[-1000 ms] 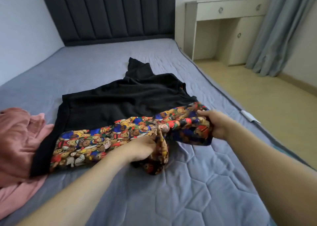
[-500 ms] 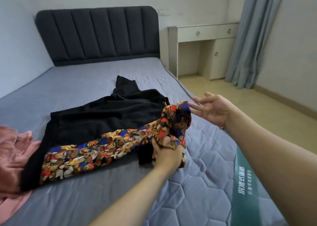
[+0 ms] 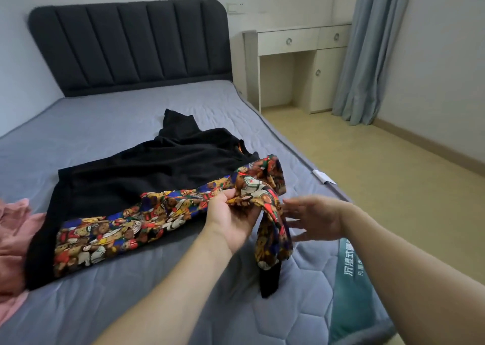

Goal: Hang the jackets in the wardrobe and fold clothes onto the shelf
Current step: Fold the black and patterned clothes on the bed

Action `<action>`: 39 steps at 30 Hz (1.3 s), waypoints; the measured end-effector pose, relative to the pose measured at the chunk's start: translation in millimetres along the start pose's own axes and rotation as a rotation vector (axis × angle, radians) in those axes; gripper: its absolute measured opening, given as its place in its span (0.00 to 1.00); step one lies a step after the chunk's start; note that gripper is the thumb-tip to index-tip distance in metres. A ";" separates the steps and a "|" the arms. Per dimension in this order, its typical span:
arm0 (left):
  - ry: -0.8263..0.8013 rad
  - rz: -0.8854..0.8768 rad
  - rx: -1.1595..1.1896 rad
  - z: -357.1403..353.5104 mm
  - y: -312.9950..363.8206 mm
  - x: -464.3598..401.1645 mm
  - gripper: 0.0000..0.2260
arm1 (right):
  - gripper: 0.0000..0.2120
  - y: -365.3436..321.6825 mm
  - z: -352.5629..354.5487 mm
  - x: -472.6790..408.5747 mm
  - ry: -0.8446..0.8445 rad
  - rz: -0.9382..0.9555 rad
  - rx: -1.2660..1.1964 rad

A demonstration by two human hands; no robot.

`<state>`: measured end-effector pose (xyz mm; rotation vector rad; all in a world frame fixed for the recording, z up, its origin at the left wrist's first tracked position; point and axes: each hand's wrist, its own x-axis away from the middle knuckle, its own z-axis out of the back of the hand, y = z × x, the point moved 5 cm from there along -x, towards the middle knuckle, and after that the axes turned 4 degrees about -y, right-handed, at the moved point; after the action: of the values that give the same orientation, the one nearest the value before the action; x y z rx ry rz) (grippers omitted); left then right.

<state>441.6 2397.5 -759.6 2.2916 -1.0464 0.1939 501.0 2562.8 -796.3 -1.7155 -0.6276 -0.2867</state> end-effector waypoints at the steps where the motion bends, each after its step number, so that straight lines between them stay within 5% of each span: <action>1: -0.025 0.004 0.017 -2.1 1.8 -0.2 0.17 | 0.47 -0.6 -0.2 -4.1 0.066 0.044 -0.015; 4: -0.102 -0.001 0.020 -11.4 11.8 0.1 0.17 | 0.48 -13.0 -9.7 -7.9 0.147 0.152 -0.007; 9: -0.137 -0.004 -0.176 -12.0 28.4 -2.3 0.17 | 0.16 -24.8 -14.9 -6.6 0.181 0.122 -0.009; 10: -0.054 -0.009 -0.377 -3.2 31.0 -4.0 0.15 | 0.10 -20.3 -10.6 -3.5 0.181 0.027 0.017; 12: 0.131 0.070 -1.004 20.4 34.2 -0.7 0.10 | 0.16 -3.4 1.9 16.5 0.209 -0.320 0.263; 15: 0.089 0.656 -1.865 53.6 16.7 8.3 0.19 | 0.13 6.9 28.6 66.2 0.328 -0.800 1.020; 16: 0.090 0.717 -2.041 57.6 12.9 5.8 0.23 | 0.13 6.4 34.9 79.5 0.343 -0.927 1.259; 18: 0.195 0.302 -2.435 49.5 17.2 -13.0 0.27 | 0.16 9.0 39.9 96.6 0.338 -1.119 1.445; 19: 0.166 0.039 -2.538 42.5 12.7 -21.0 0.30 | 0.17 12.2 39.8 101.4 0.346 -1.163 1.396; 20: -0.001 -0.044 -2.568 43.3 1.4 -27.8 0.34 | 0.17 15.7 37.8 102.9 0.343 -1.201 1.325; 22: -0.393 0.228 -2.598 66.3 -33.8 -32.2 0.41 | 0.20 22.5 32.2 95.6 0.330 -1.189 1.222; 24: -0.551 0.408 -2.704 95.3 -59.7 -26.6 0.42 | 0.25 24.2 30.1 77.2 0.380 -1.074 1.210; 27: -0.633 -0.017 -2.835 91.9 -65.0 -22.5 0.38 | 0.24 20.8 29.9 51.0 0.534 -0.872 1.261; 30: -0.889 -0.686 -2.775 63.0 -72.3 -2.0 0.31 | 0.26 19.6 27.4 42.3 0.556 -0.851 1.339; 32: -1.104 -0.850 -2.573 54.1 -88.7 12.0 0.21 | 0.26 19.7 27.6 43.6 0.513 -0.866 1.371; 33: -1.078 -0.849 -2.514 52.4 -91.8 12.7 0.17 | 0.27 20.7 30.9 45.9 0.508 -0.868 1.364; 36: -0.385 -0.488 -2.141 42.6 -58.2 -17.5 0.06 | 0.27 20.6 43.4 50.8 0.575 -0.801 1.390; 39: 0.193 -0.049 -1.241 79.0 -9.4 -48.7 0.12 | 0.31 22.0 52.5 49.2 0.656 -0.590 1.529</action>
<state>406.5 2387.4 -845.4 1.1350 -0.6795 -0.2134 546.1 2622.8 -802.2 0.0778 -0.5609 -0.5445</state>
